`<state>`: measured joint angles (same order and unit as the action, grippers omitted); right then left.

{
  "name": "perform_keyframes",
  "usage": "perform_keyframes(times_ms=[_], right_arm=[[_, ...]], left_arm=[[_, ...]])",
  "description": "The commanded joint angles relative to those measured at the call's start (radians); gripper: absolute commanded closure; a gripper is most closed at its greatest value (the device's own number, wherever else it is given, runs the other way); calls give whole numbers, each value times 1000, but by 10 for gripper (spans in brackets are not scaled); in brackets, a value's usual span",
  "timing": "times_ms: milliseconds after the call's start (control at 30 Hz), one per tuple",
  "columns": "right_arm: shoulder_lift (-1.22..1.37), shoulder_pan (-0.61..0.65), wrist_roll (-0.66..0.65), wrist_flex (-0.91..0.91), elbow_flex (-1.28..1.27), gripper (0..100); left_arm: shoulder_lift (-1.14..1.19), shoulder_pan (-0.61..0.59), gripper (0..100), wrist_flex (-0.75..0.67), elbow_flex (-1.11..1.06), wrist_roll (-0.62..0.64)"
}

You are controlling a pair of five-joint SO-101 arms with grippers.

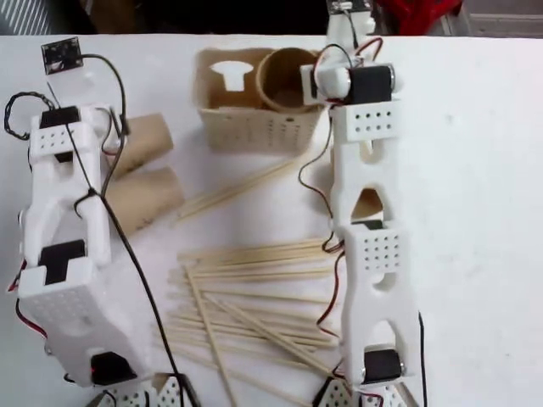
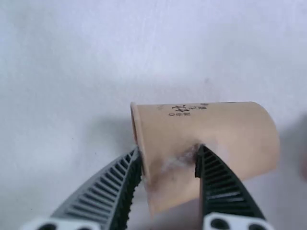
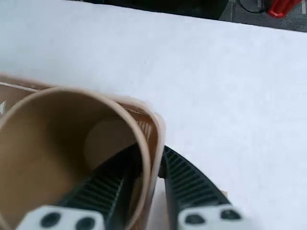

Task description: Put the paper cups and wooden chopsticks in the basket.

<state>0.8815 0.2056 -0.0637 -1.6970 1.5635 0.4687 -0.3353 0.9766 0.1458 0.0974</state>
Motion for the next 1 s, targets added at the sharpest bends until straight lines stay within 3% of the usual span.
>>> perform_keyframes(times_ms=[0,267,533,800,967], right_arm=[[-79,25,9,-15,-6,985],[-79,27,15,110,-140,961],[-87,22,15,133,-124,718],[-88,19,12,18,106,755],[-154,-15,-68,-21,60,755]], left_arm=[[61,44,806,2,-8,-15],[61,44,806,2,-8,-15],[61,44,806,2,-8,-15],[61,44,806,2,-9,-15],[61,44,806,2,-9,-15]])
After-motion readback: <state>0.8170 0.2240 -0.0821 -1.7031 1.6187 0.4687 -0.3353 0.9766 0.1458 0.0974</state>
